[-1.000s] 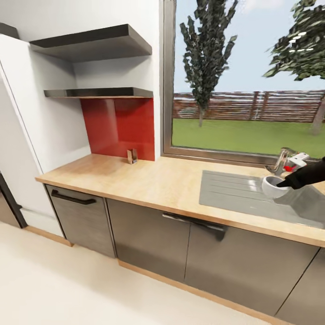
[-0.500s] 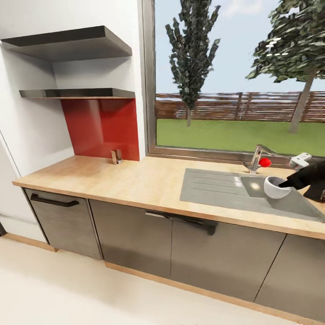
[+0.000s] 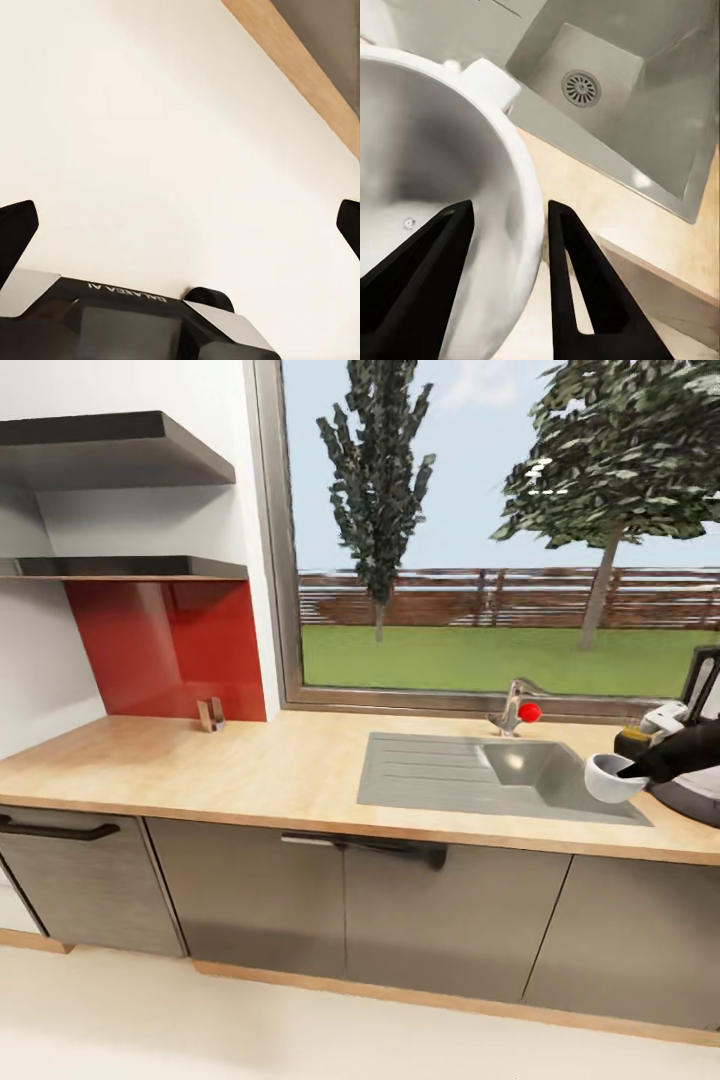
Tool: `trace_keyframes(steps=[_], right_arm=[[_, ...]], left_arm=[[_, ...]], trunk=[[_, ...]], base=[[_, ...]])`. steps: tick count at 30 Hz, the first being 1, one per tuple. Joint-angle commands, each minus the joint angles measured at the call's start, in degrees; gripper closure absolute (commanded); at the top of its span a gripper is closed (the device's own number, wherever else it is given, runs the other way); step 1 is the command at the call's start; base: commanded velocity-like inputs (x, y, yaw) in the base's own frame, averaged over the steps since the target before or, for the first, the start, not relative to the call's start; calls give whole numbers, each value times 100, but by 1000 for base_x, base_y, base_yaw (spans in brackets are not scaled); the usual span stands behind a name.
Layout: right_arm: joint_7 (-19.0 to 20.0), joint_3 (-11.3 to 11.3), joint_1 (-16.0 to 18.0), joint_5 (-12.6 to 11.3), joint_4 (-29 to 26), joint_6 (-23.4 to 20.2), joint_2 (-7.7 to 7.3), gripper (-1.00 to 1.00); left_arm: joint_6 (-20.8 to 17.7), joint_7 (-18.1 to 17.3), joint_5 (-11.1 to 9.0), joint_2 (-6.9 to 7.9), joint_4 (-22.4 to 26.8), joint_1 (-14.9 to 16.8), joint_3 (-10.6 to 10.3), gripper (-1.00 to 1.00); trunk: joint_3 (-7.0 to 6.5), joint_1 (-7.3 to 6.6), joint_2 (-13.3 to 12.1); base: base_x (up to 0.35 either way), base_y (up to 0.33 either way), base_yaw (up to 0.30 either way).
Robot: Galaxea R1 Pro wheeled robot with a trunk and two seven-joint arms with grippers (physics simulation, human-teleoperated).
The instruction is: Set up a coffee station on the kitchen countertop: keep the coffee maker on the countertop, move the bottle of coffee from the kitchen shelf to the counter next to the coffee maker, place a paper coffee filter on top of the coffee maker, put the saucer next to the coffee maker with the coffee cup on the saucer, and place the electric kettle next to the coffee maker.
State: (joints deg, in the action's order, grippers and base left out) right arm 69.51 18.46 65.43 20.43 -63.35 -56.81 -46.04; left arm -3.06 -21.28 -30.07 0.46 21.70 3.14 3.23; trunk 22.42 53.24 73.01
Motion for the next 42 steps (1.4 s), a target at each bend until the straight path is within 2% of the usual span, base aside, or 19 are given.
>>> trace_keyframes(steps=[1, 32, 42], right_arm=[[62, 10, -6, 57, 2, -32, -1, 100], [49, 12, -40, 57, 98, -22, -1, 100], [36, 16, -40, 57, 163, -14, 2, 100]], left_arm=[[-34, -34, -34, 0, 1, 2, 27, -100], [-34, -34, -34, 6, 1, 2, 27, -100], [-33, -34, -34, 6, 1, 2, 26, -100]], trunk=[[4, 0, 4], [-79, 0, 4], [-102, 0, 4]], base=[[0, 0, -274], [0, 0, -274], [96, -131, -127]])
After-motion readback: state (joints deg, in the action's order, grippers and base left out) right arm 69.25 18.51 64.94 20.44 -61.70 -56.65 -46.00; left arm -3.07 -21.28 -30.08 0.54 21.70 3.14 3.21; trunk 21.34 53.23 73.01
